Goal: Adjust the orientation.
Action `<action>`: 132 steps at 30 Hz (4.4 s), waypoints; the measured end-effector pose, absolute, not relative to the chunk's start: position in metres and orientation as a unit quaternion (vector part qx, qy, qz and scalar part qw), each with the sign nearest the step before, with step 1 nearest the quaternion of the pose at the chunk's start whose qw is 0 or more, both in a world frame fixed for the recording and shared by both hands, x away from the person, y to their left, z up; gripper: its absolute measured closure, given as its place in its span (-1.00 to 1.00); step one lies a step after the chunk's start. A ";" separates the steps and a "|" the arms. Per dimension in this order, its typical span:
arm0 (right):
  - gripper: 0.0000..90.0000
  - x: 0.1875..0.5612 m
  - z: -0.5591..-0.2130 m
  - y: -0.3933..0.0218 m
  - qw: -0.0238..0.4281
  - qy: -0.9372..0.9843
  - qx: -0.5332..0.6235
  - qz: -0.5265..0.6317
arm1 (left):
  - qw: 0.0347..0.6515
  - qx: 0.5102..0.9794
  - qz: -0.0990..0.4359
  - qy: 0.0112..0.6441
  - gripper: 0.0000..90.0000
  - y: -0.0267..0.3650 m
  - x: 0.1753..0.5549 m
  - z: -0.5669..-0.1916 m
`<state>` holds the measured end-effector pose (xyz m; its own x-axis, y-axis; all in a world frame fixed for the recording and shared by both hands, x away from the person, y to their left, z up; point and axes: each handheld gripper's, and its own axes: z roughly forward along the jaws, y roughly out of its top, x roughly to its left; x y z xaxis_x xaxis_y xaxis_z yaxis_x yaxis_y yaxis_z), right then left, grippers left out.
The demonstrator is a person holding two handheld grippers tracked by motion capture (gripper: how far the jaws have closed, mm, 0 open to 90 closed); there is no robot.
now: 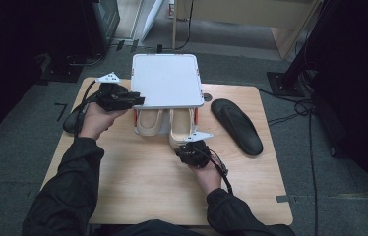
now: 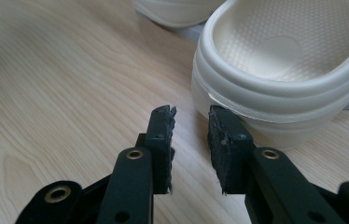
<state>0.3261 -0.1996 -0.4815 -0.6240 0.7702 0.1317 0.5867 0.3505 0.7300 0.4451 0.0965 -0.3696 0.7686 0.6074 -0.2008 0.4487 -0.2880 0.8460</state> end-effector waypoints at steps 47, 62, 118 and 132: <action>0.50 0.409 -0.468 -0.162 0.146 0.792 0.439 0.397 | 0.502 0.795 0.073 0.333 0.46 0.099 0.447 -0.371; 0.79 0.352 -0.450 -0.188 0.148 0.815 0.385 0.408 | 0.499 0.796 0.075 0.335 0.46 0.098 0.446 -0.370; 0.41 0.363 -0.456 -0.227 0.129 0.800 0.417 0.412 | 0.475 0.803 0.090 0.349 0.50 0.101 0.442 -0.364; 0.25 0.348 -0.455 -0.255 0.088 0.802 0.415 0.421 | 0.479 0.802 0.076 0.350 0.39 0.100 0.441 -0.363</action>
<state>0.3483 -0.2552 -0.4553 -0.6407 0.7390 0.2084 0.5908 0.3013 0.7484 0.4408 0.1005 -0.3634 0.7438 0.6336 -0.2129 0.4876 -0.2965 0.8212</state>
